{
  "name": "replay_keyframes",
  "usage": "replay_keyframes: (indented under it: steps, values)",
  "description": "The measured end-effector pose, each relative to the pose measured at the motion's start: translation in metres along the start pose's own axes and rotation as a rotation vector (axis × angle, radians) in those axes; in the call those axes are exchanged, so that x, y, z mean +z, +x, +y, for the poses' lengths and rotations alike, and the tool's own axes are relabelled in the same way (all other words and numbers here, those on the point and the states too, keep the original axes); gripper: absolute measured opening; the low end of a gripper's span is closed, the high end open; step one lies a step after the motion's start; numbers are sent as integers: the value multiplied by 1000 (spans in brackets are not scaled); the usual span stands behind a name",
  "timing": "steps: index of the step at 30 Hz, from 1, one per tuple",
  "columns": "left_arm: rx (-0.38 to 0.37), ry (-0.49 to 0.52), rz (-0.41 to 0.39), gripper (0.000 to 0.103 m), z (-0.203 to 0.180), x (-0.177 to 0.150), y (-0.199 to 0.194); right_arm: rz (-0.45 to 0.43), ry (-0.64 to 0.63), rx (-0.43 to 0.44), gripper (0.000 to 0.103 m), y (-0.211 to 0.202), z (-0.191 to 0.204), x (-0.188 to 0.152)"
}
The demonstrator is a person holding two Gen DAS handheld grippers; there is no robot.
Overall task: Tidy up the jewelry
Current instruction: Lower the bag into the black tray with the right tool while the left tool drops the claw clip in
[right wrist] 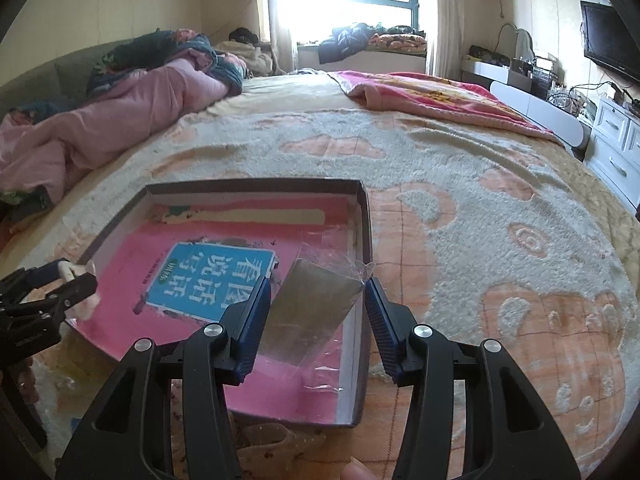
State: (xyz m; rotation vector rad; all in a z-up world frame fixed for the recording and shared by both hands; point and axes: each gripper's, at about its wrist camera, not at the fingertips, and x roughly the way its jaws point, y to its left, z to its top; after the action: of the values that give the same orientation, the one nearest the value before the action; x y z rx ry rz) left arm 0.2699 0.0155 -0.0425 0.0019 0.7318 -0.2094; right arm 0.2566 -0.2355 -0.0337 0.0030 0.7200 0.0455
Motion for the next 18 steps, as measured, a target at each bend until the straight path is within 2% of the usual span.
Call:
replay_keyframes:
  steps: [4,7,11,16,18]
  values:
    - [2,0,-8,67,1,-2,0,15,6,3,47,9,3,2]
    - [5,-13,-10,73,4,-4,-1,31,-10,0,47,19,7,3]
    - [4,-31,-14,76,7,-6,-5,66,-13,3,48,30,12,1]
    - [6,-41,-40,82,8,-7,-17,39,7,23,64,20,10,-3]
    - [8,-47,-49,87,8,-7,-21,29,19,26,75,15,8,-5]
